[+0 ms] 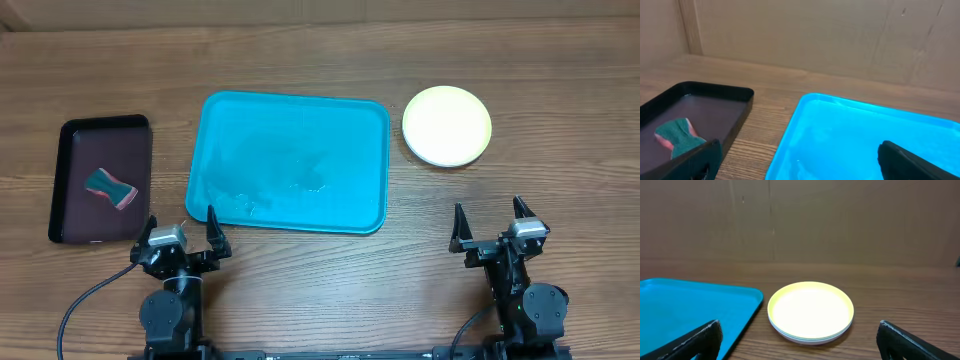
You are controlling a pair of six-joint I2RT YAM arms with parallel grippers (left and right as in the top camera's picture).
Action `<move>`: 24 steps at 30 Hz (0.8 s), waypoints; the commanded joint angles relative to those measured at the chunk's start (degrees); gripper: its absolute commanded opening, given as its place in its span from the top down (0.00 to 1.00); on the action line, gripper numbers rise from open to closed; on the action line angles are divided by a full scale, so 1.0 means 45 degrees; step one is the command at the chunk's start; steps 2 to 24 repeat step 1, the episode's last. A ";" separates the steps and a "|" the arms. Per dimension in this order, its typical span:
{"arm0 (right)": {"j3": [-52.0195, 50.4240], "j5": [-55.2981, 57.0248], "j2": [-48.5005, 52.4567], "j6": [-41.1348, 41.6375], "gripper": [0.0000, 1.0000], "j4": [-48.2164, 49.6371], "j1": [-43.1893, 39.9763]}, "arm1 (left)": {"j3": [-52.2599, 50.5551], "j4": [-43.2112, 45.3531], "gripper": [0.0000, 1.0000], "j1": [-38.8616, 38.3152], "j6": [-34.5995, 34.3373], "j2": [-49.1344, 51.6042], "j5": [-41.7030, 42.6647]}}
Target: Clean dirty plates on tray and stack at the side
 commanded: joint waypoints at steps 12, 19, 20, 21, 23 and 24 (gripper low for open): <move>-0.0131 0.0126 -0.0126 -0.0049 0.00 0.0078 0.0063 | -0.0044 0.0015 0.00 0.0068 0.0248 -0.0121 0.0053; -0.0131 0.0126 -0.0126 -0.0049 0.00 0.0078 0.0063 | -0.0044 0.0015 0.00 0.0068 0.0248 -0.0121 0.0053; -0.0131 0.0126 -0.0126 -0.0049 0.00 0.0078 0.0063 | -0.0044 0.0015 0.00 0.0068 0.0248 -0.0121 0.0053; -0.0131 0.0126 -0.0126 -0.0049 0.00 0.0078 0.0063 | -0.0044 0.0015 0.00 0.0068 0.0248 -0.0121 0.0053; -0.0131 0.0126 -0.0126 -0.0049 0.00 0.0078 0.0063 | -0.0044 0.0015 0.00 0.0068 0.0248 -0.0121 0.0053; -0.0131 0.0126 -0.0126 -0.0049 0.00 0.0078 0.0063 | -0.0044 0.0015 0.00 0.0068 0.0248 -0.0121 0.0053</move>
